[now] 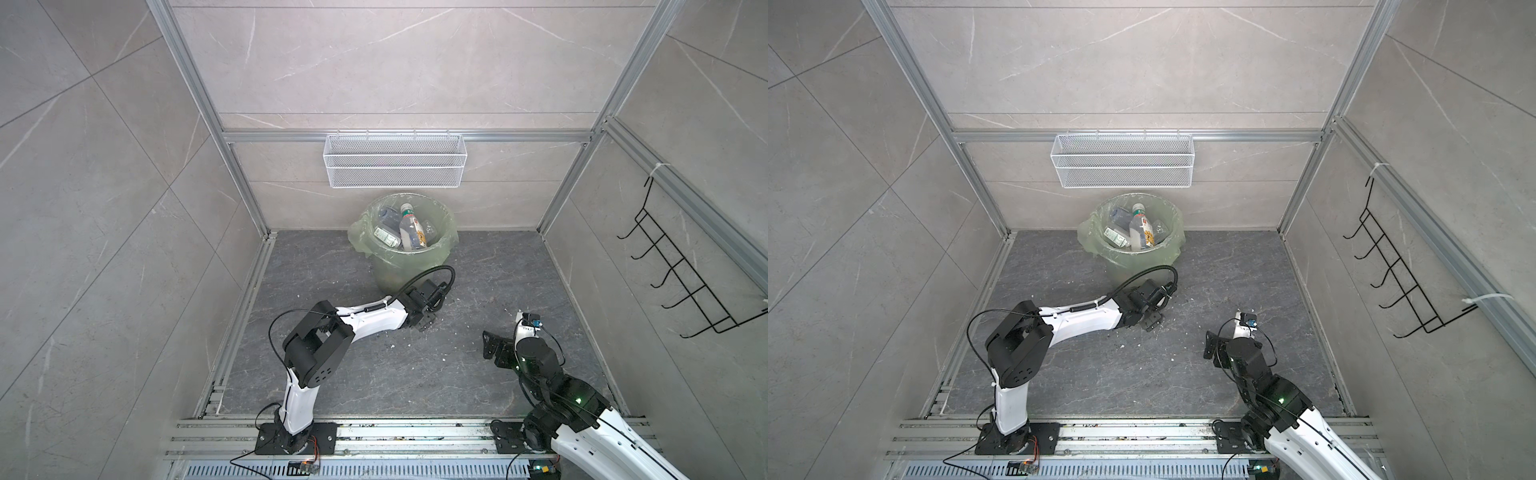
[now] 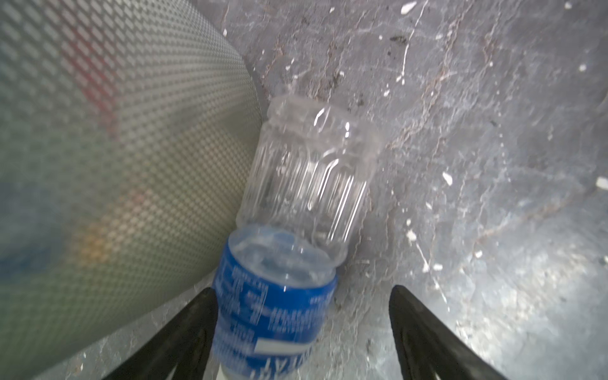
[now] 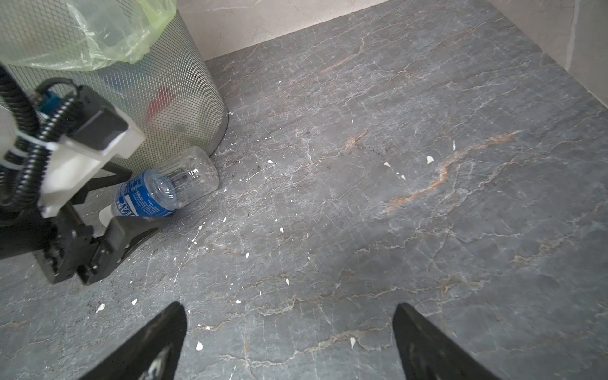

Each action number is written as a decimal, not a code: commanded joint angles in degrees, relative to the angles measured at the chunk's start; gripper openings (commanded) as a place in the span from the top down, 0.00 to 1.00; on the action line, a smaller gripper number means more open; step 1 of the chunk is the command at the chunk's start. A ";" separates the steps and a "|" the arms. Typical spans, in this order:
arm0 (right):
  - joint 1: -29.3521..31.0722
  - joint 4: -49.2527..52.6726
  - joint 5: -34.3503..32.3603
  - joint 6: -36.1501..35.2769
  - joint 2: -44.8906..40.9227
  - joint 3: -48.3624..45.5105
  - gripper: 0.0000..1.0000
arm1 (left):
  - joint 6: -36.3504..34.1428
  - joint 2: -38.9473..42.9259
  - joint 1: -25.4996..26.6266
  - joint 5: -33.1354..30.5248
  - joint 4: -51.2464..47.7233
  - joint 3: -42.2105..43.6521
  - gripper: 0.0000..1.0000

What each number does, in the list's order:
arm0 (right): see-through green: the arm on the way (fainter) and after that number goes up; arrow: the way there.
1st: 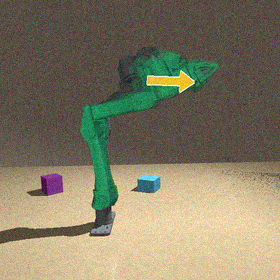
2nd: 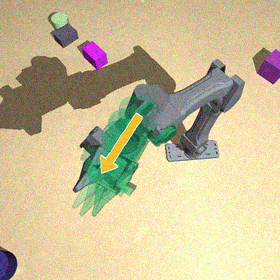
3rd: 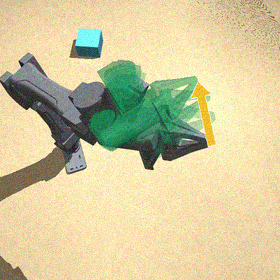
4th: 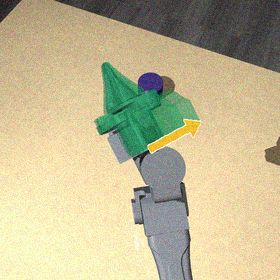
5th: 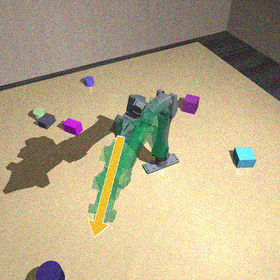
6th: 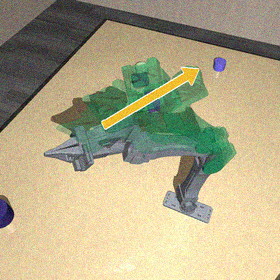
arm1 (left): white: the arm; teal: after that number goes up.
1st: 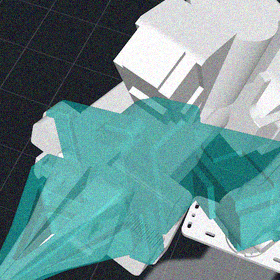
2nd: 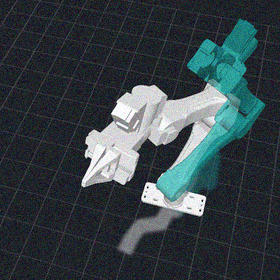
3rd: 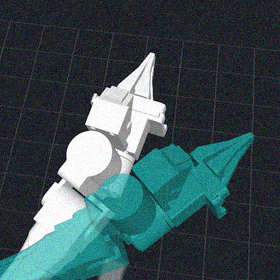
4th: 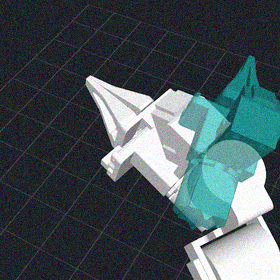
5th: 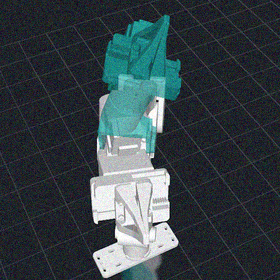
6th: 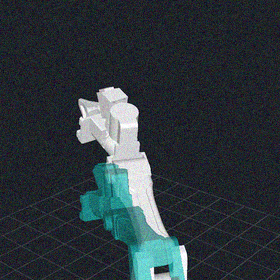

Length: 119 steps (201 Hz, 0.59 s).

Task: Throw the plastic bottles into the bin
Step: 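Lower the left gripper around the blue Pocari bottle beside the bin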

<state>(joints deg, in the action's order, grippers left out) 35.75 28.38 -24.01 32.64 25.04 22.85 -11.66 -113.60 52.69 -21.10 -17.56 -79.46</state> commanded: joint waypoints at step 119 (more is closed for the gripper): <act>-0.15 -2.45 0.37 0.40 1.57 -0.89 0.00 | -0.91 -0.34 -1.62 5.89 -1.25 -0.42 0.19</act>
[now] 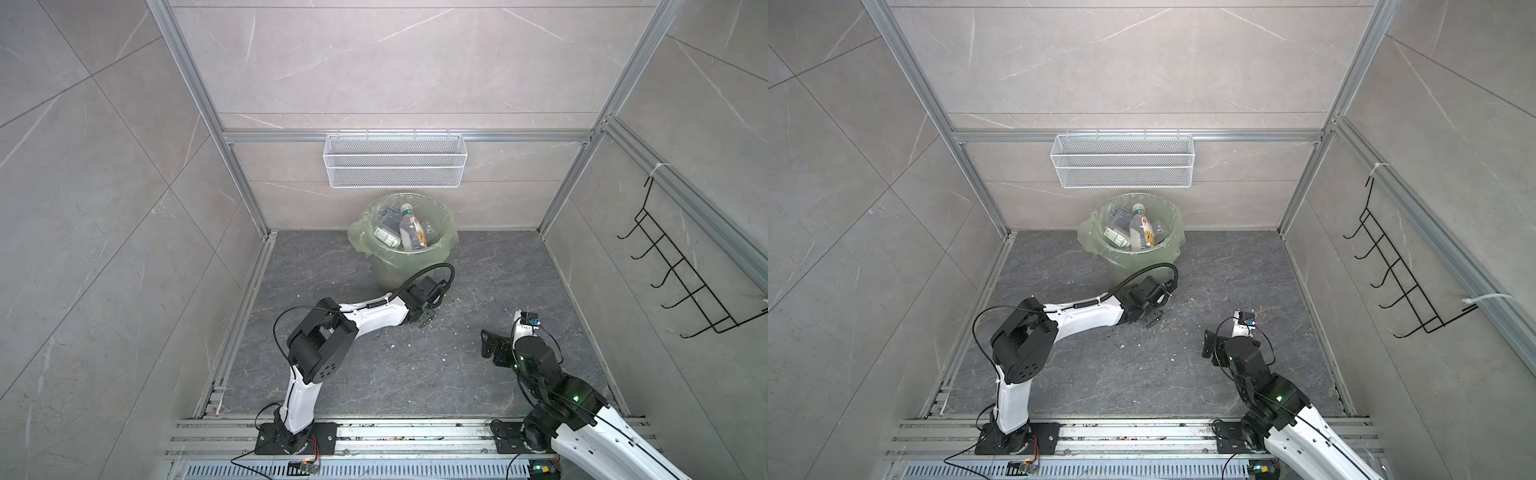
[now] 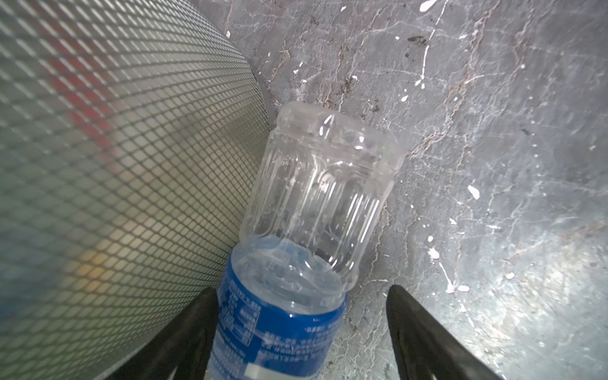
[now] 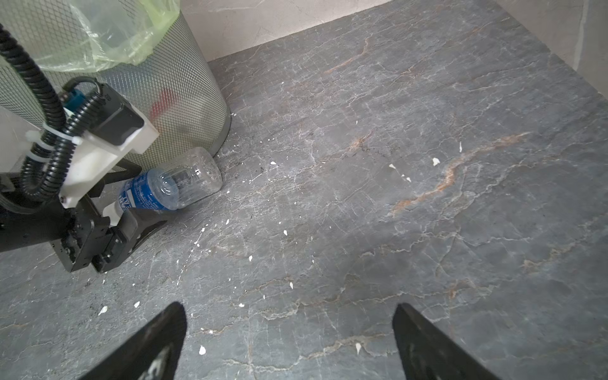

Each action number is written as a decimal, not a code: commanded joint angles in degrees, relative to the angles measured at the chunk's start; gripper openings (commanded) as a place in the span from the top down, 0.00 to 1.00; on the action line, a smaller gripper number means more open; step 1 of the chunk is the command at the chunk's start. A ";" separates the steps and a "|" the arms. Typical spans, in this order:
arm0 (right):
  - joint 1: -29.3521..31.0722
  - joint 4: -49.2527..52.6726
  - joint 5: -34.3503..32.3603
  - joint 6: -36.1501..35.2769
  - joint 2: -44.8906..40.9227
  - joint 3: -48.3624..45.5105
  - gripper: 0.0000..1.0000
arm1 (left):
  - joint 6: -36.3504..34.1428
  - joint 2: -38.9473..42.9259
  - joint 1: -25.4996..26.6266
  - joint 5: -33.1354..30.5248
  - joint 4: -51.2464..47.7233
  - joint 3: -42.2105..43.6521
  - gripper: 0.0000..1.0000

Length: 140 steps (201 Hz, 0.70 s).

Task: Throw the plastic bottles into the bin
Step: 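Lower the left gripper around the blue Pocari bottle beside the bin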

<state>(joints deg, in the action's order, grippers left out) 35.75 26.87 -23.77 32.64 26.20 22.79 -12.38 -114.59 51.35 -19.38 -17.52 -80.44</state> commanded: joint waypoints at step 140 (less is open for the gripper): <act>-0.15 -1.29 0.40 0.16 0.60 -0.92 0.00 | -2.34 0.63 -0.73 11.03 -4.39 -0.06 0.14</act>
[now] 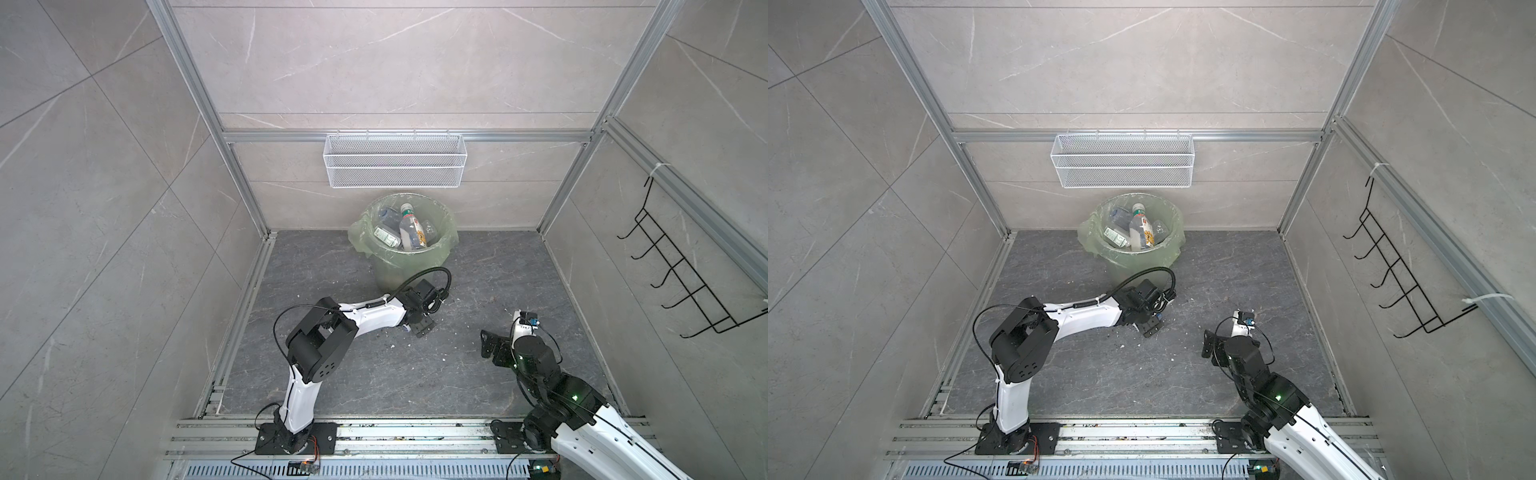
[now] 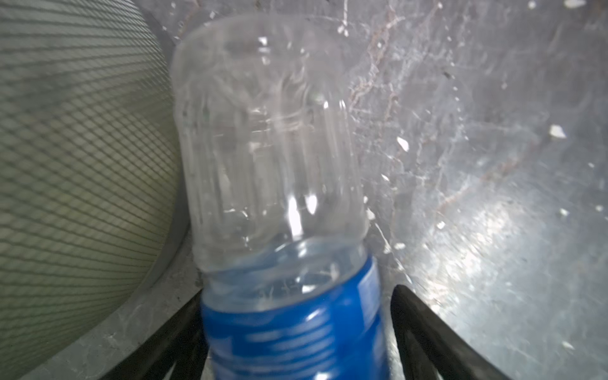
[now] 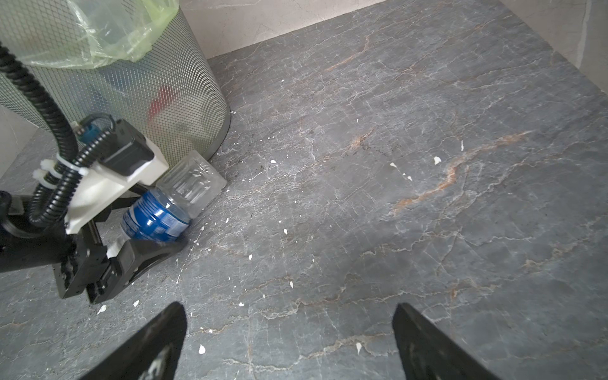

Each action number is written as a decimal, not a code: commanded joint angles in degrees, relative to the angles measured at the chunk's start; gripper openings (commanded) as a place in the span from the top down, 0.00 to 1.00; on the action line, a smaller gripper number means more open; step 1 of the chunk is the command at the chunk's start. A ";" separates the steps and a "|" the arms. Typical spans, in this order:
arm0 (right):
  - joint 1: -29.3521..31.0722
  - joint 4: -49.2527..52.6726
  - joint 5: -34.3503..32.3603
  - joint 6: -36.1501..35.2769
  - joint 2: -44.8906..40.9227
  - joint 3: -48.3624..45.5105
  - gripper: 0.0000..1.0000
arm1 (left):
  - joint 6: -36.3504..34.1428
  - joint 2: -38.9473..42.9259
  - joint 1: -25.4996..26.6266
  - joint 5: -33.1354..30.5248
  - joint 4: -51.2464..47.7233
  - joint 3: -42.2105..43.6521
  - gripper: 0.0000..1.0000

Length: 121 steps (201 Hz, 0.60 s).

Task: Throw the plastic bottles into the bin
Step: 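Lower the left gripper around the blue Pocari bottle beside the bin, then close the left gripper on the Pocari bottle and lift it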

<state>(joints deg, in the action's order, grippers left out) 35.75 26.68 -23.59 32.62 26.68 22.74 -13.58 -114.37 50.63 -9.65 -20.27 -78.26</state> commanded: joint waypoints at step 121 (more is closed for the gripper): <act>-0.20 -1.32 0.74 -0.10 0.04 -0.98 0.00 | 10.46 -1.26 0.08 1.02 0.41 -4.43 0.14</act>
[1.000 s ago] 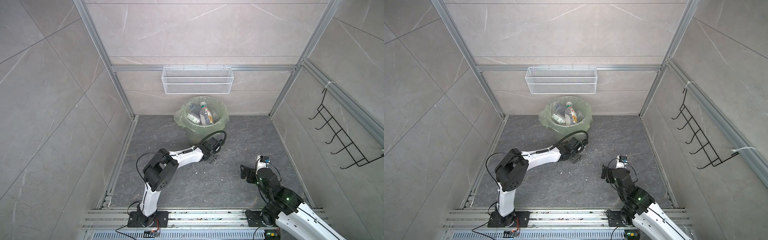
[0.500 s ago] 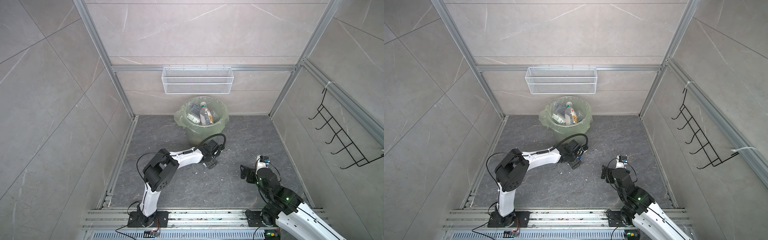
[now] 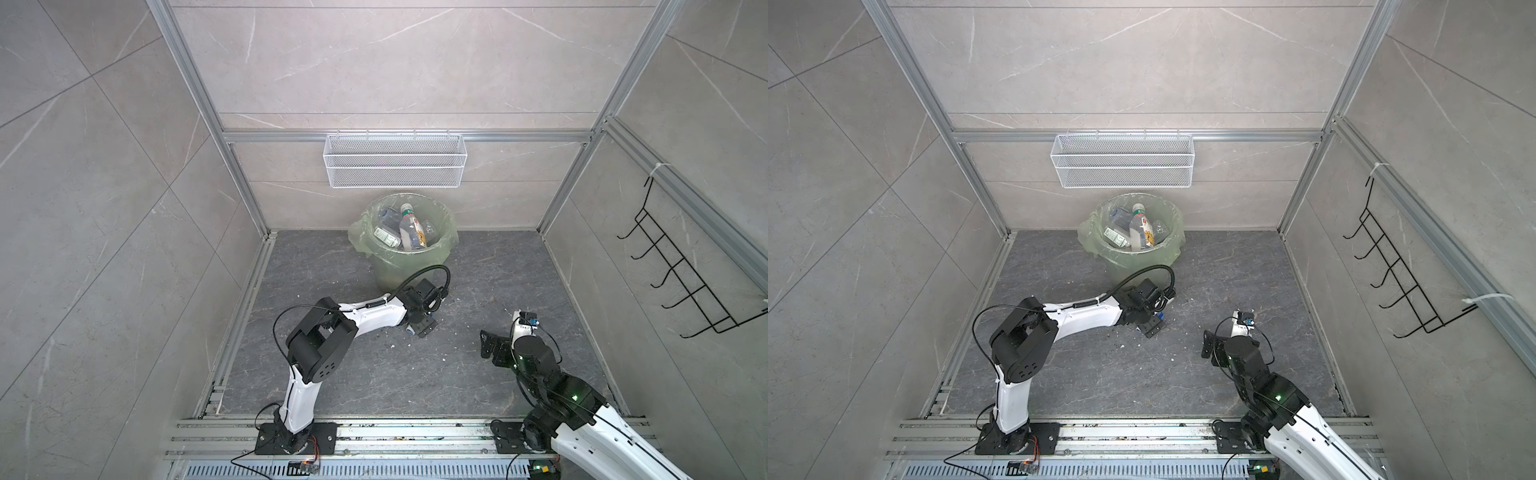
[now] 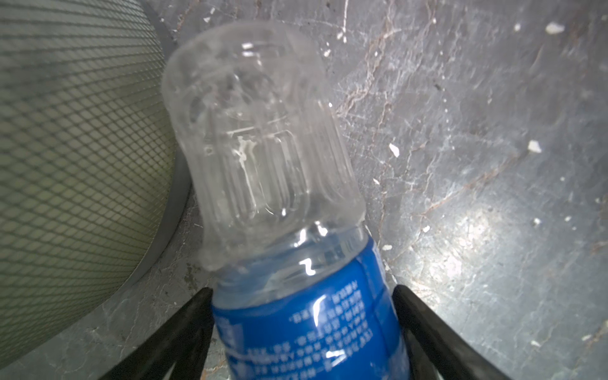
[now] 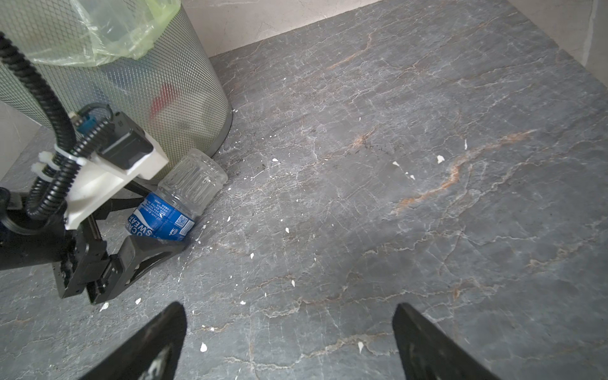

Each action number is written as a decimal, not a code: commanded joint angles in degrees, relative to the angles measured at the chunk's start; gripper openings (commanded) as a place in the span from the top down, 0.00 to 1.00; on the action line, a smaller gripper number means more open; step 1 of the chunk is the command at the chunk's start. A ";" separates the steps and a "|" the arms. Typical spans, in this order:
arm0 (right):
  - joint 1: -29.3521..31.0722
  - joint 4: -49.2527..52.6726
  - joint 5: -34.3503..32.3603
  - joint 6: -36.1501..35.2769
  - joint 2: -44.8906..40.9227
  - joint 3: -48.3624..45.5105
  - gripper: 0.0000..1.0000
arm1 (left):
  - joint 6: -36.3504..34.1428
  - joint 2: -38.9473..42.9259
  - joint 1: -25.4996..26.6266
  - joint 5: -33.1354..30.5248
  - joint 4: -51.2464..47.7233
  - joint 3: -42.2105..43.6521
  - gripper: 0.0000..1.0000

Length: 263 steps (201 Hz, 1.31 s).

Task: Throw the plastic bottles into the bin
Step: 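Close the left gripper on the Pocari bottle and lift it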

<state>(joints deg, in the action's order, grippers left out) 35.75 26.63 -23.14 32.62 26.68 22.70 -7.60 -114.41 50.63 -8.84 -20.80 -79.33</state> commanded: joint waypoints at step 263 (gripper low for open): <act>-0.15 -2.20 1.60 -0.80 2.21 -0.54 0.00 | 13.23 18.02 0.67 2.97 10.51 18.48 0.43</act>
<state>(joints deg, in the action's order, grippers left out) 35.75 25.74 -22.06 32.58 28.23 22.70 3.22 -102.72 51.03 -6.79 -14.61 -63.94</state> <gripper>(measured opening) 0.991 0.606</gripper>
